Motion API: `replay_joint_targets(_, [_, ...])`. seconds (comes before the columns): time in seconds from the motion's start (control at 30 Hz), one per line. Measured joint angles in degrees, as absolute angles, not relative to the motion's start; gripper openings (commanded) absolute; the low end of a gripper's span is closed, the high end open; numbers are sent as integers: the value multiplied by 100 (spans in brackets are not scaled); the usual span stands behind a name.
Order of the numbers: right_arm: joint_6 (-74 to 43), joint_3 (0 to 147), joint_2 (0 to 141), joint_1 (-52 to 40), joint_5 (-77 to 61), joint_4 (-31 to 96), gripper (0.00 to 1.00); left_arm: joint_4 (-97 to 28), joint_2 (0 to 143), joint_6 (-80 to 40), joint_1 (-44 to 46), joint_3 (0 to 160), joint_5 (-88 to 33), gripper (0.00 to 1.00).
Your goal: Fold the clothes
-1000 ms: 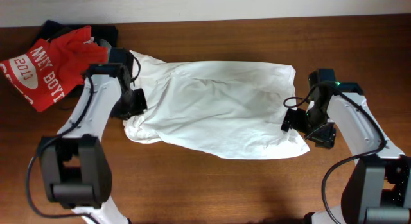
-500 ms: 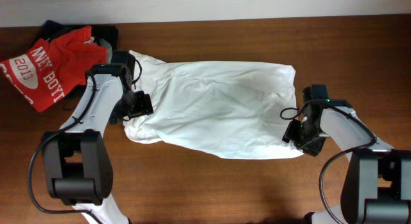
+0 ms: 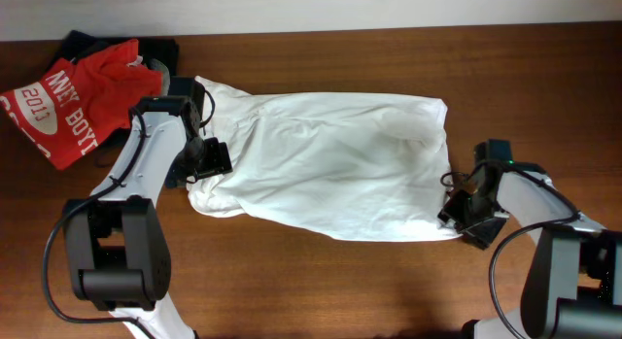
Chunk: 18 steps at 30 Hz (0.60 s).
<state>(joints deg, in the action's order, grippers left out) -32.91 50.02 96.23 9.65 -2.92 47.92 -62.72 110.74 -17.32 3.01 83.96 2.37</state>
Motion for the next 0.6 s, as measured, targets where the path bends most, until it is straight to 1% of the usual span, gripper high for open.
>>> replay_joint_targets(0.03, [-3293,4967,9605,1007,-353,4753,47,-6272,11074,-1730,301,8396,237,84])
replay_joint_targets(0.07, [-3297,4895,9548,1015,-351,4663,36,-6272,11074,-1732,301,8396,237,84])
replay_joint_targets(0.13, [-3315,4818,9478,1022,-342,4611,4,-6270,11074,-1730,301,8396,237,84])
replay_joint_targets(0.2, [-3350,4816,9470,1033,-421,4578,4,-6274,11074,-1732,301,8396,237,77])
replay_joint_targets(0.23, [-3380,4823,9472,1087,-454,4617,4,-6285,11074,-1730,301,8396,233,76])
replay_joint_targets(0.3, [-3424,4945,9568,1490,-390,5107,4,-6381,11074,-1721,301,8394,78,74])
replay_joint_targets(0.33, [-3411,5227,9686,1870,-311,5634,4,-6425,11074,-1675,307,8394,-64,73])
replay_joint_targets(0.43, [-3229,6576,9743,2639,-172,6637,4,-6777,11074,-1577,526,8388,-298,74])
replay_joint_targets(0.47, [-3173,6866,9745,2812,-128,6823,18,-6873,11074,-1573,672,8385,-320,77])
replay_joint_targets(0.5, [-3107,7035,9745,2932,-128,6921,79,-6949,11074,-1557,854,8383,-331,79])
replay_joint_targets(0.53, [-2998,7076,9745,3002,-163,6976,99,-7052,11074,-1540,1017,8383,-346,80])
replay_joint_targets(0.6, [-2687,7078,9745,2919,-427,7024,99,-7397,11074,-1535,1221,8379,-370,80])
